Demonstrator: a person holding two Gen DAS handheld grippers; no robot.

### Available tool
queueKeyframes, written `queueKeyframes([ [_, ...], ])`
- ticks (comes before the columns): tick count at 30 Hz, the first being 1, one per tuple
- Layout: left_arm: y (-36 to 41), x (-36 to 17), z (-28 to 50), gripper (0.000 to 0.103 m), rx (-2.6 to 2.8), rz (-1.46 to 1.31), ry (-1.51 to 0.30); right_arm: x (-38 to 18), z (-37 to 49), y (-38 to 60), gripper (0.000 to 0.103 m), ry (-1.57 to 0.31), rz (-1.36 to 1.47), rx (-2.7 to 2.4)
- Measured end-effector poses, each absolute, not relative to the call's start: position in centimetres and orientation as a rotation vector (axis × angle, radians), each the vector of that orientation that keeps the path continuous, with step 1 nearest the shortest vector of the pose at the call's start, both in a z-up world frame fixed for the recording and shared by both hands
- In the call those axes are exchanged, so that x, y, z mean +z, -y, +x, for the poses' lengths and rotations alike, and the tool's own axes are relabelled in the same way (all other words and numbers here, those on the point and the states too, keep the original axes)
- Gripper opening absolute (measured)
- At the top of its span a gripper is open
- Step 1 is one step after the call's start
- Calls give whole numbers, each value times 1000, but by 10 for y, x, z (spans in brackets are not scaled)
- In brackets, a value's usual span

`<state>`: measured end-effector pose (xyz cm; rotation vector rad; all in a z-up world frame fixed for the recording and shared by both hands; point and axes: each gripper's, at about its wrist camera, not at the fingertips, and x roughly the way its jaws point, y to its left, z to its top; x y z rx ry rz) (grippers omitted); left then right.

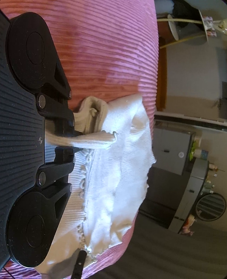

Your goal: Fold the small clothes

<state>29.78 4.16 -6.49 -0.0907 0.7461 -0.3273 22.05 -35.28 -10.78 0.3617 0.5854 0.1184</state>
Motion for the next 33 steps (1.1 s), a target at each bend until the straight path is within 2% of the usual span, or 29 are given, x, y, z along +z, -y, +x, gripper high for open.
queueKeyframes([
  [3,-41,-59,292,10,-332,-80,-717,-105,217,351,13,-573,310,105],
  [5,-41,-54,287,10,-331,-73,-701,-102,214,351,8,-563,289,102],
  [13,-45,-8,271,10,-347,-76,-579,-74,201,355,7,-434,312,105],
  [17,-45,11,292,10,-322,-72,-536,-63,218,349,7,-412,284,71],
  [22,-39,24,337,10,-290,-70,-486,-47,266,345,7,-385,103,1],
  [29,-27,5,404,10,-195,-76,-475,-47,343,359,7,-374,65,-140],
  [33,-14,-33,428,10,-208,-66,-610,-76,380,363,9,-556,110,-72],
])
